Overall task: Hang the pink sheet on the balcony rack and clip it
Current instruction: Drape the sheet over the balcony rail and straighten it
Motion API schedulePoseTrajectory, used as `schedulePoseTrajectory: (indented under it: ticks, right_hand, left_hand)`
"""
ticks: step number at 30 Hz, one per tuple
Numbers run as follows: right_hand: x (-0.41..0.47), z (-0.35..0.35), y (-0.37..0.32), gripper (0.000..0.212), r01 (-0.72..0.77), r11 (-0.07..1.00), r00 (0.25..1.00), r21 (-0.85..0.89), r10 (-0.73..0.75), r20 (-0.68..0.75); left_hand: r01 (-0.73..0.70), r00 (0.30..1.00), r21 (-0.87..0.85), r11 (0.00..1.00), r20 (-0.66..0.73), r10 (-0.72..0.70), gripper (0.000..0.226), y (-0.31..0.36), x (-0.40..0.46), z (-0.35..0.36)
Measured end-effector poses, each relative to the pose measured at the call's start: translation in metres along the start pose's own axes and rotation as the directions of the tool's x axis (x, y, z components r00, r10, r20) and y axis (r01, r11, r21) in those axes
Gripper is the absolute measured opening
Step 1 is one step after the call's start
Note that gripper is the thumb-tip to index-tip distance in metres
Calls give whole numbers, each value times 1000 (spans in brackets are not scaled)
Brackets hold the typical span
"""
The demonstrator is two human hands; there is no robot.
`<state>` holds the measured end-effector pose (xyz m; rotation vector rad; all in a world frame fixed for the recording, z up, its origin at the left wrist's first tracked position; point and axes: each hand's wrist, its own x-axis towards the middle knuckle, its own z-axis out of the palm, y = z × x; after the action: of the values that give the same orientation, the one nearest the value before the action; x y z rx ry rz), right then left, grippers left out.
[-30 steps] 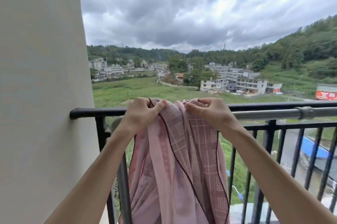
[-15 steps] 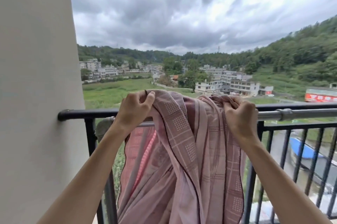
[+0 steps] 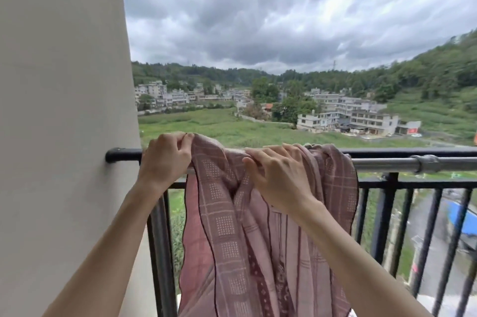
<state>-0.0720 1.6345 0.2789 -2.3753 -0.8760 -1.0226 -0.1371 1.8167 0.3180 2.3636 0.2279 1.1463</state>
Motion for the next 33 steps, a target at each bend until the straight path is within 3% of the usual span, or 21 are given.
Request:
schedulePoseTrajectory:
  ticks: [3, 10, 12, 15, 18, 20, 23, 28, 31, 33]
  right_hand:
    - [-2, 14, 3, 45, -24, 996, 997, -89, 18, -72]
    - [-7, 18, 2, 39, -6, 992, 991, -125, -11, -137]
    - [-8, 19, 3, 38, 11, 992, 987, -124, -31, -155]
    - [-10, 20, 2, 38, 38, 995, 986, -93, -52, -156]
    - [-14, 18, 6, 41, 17, 1000, 987, -4, -18, -162]
    - [-18, 13, 12, 43, -21, 999, 980, 25, 25, -199]
    - [-31, -1, 26, 43, -100, 995, 957, -30, 88, -277]
    - [-51, -25, 65, 39, -249, 969, 900, 3, 232, -369]
    - [-58, -31, 72, 46, -352, 925, 837, 144, 380, -394]
    - [-59, -35, 69, 52, -455, 838, 780, 302, 539, -318]
  left_hand:
    - [142, 980, -127, 982, -120, -157, 32, -27, 3, -15]
    - [335, 925, -145, 931, -140, -354, 29, -80, -6, 0]
    - [274, 931, -107, 956, -220, -292, 29, -78, -10, 1]
    - [71, 953, 60, 996, -298, -50, 32, -55, -19, 5]
    - [-229, 963, 142, 963, -113, 245, 31, -20, -31, 23]
    - [-343, 939, 139, 929, 12, 345, 42, -4, -37, 41]
    - [-336, 941, 171, 926, 93, 325, 61, 3, -37, 64]
    - [-262, 963, 253, 931, 5, 269, 53, 4, -32, 80]
    - [-253, 964, 257, 932, -15, 266, 51, 5, -34, 81]
    - [-253, 963, 254, 933, -25, 268, 51, 4, -35, 82]
